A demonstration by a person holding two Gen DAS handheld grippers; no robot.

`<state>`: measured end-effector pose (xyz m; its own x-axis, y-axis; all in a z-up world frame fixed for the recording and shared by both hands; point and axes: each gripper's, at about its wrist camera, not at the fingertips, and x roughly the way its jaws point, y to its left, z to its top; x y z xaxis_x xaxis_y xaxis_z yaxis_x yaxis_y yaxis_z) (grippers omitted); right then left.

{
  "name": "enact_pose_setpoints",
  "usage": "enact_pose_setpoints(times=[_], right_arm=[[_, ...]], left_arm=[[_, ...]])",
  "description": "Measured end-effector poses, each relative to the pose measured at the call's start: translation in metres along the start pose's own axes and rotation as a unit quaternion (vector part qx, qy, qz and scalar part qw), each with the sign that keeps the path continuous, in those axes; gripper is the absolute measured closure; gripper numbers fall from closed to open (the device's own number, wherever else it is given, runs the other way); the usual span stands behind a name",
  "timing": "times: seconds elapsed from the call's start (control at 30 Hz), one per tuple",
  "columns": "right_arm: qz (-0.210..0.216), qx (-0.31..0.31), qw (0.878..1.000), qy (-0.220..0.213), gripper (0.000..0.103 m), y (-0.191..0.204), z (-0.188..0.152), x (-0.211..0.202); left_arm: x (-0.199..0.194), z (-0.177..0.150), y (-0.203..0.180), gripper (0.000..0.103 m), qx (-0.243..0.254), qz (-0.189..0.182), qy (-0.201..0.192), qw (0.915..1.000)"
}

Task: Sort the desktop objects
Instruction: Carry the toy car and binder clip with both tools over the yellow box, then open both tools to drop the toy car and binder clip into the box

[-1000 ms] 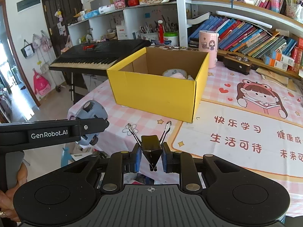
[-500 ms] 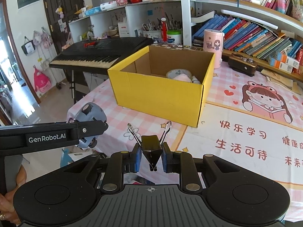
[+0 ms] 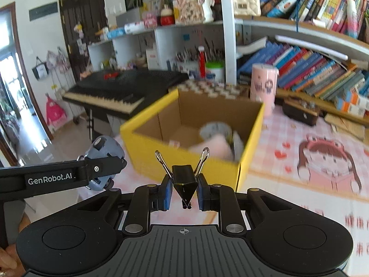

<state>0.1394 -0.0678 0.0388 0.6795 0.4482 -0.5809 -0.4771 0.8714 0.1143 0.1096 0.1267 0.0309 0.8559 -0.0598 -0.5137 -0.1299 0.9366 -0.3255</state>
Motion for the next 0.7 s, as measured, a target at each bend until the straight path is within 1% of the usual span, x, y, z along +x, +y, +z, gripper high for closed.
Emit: enact_pose_setpoints(times=[0.17, 0.27, 0.33, 0.43, 0.53, 0.6, 0.7], right_arm=[[0.018, -0.005, 1.0, -0.021, 0.082, -0.02, 0.032, 0.019], [0.02, -0.01, 0.999, -0.026, 0.082, -0.033, 0.047, 0.036], [0.02, -0.011, 0.999, -0.024, 0.082, -0.044, 0.055, 0.052], [0.017, -0.017, 1.0, -0.01, 0.082, -0.058, 0.066, 0.079], [0.015, -0.043, 0.999, 0.008, 0.082, -0.064, 0.078, 0.111], [0.013, -0.053, 0.998, 0.033, 0.082, -0.066, 0.088, 0.136], [0.018, -0.068, 0.994, 0.08, 0.082, -0.066, 0.097, 0.171]], left_arm=[[0.024, 0.028, -0.013, 0.061, -0.006, 0.011, -0.025, 0.9996], [0.047, 0.044, -0.024, 0.061, 0.003, 0.023, -0.03, 0.9993], [0.065, 0.051, -0.029, 0.061, 0.009, 0.033, -0.026, 0.9991], [0.098, 0.061, -0.035, 0.061, 0.017, 0.049, -0.009, 0.9986], [0.138, 0.069, -0.035, 0.061, 0.033, 0.069, 0.026, 0.9967], [0.163, 0.071, -0.032, 0.061, 0.036, 0.083, 0.052, 0.9946], [0.19, 0.07, -0.026, 0.061, 0.024, 0.104, 0.081, 0.991]])
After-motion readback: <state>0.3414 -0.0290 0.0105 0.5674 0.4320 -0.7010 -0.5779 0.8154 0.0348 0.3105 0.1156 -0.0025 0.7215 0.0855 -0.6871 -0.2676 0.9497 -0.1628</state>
